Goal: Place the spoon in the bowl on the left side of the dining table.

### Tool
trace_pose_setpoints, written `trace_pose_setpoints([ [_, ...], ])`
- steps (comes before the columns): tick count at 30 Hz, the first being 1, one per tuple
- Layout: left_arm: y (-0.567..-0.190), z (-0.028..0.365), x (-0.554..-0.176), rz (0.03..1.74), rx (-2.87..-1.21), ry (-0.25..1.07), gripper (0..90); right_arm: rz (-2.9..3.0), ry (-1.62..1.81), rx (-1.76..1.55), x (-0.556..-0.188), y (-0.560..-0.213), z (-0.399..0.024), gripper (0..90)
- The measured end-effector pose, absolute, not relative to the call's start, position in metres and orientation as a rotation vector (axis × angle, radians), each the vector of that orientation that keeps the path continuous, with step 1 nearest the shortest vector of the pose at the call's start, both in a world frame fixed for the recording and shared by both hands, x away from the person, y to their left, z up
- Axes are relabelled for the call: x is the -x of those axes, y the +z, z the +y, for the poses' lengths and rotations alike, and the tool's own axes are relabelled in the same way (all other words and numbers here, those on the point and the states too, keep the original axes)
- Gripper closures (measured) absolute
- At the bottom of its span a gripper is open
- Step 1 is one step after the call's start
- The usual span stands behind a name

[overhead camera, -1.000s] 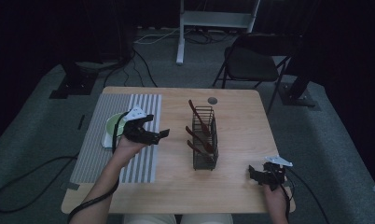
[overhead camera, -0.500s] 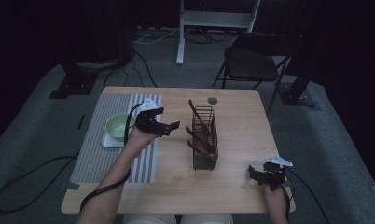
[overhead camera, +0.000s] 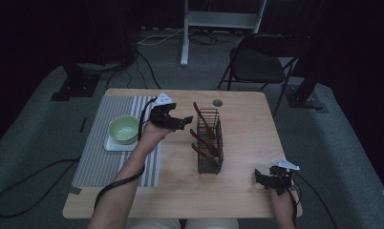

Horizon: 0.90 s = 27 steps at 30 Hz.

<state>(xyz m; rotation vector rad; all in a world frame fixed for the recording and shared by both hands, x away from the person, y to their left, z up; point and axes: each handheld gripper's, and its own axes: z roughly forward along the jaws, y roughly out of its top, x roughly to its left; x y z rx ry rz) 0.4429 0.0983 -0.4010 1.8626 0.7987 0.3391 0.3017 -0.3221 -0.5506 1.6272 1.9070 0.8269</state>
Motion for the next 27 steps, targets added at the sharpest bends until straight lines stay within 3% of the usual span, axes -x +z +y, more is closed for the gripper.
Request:
trace_pose_setpoints([
  [6,-0.405,0.089,-0.454,0.821,-1.868,0.341,12.9,1.907,0.827,-1.627,-0.302,-0.551,-0.322,12.0],
  [20,-0.413,0.070,-0.478,0.891,-1.879,0.357,16.3,1.907,0.827,-1.628,-0.302,-0.551,-0.322,12.0],
  [27,-0.419,0.066,-0.489,0.902,-1.898,0.330,25.0,1.907,0.827,-1.628,-0.302,-0.551,-0.322,12.0],
])
